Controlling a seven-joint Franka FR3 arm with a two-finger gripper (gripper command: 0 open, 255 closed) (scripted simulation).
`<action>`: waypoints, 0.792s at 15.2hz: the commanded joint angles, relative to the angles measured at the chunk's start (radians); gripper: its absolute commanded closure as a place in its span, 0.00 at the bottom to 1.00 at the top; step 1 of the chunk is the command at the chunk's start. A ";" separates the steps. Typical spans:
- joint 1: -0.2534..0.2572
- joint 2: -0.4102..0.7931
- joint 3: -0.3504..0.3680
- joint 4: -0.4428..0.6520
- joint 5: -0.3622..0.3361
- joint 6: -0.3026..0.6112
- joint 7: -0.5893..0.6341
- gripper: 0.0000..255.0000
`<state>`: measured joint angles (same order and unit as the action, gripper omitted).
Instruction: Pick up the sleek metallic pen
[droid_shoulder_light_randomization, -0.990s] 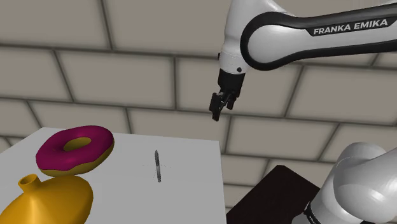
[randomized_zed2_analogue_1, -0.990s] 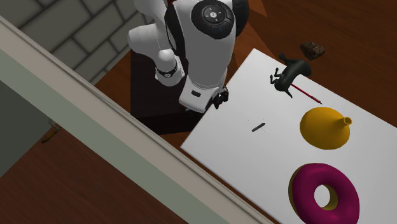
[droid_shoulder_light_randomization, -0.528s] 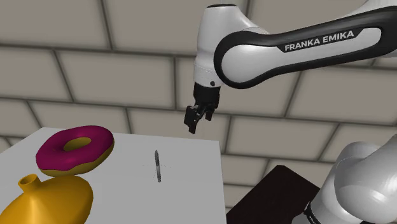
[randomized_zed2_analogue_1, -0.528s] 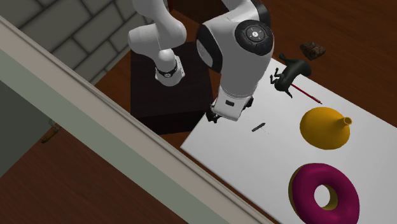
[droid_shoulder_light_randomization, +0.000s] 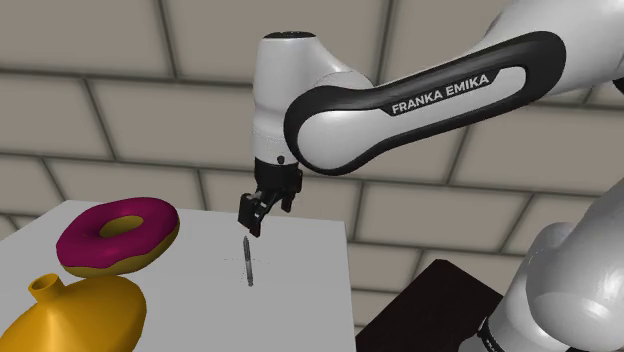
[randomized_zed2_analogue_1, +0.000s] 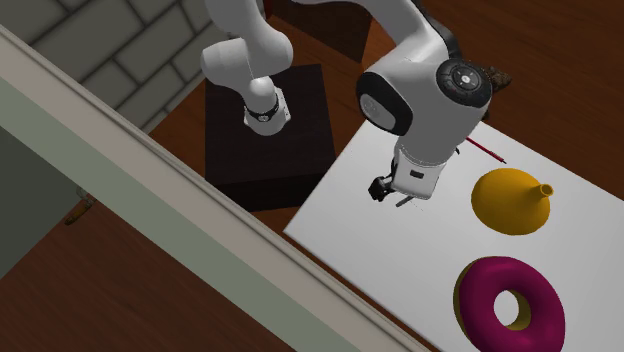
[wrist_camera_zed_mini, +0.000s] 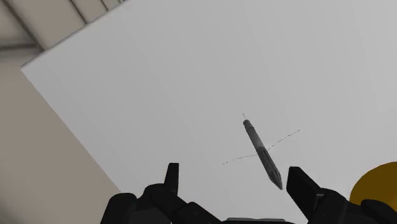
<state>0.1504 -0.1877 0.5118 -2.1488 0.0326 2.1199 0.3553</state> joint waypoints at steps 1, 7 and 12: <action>0.006 0.068 0.032 0.046 -0.034 0.022 0.047 0.00; 0.021 0.160 0.063 0.073 -0.093 0.080 0.111 0.00; 0.022 0.186 0.065 0.036 -0.115 0.139 0.129 0.00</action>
<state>0.1725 -0.0072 0.5765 -2.1094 -0.0777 2.2500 0.4809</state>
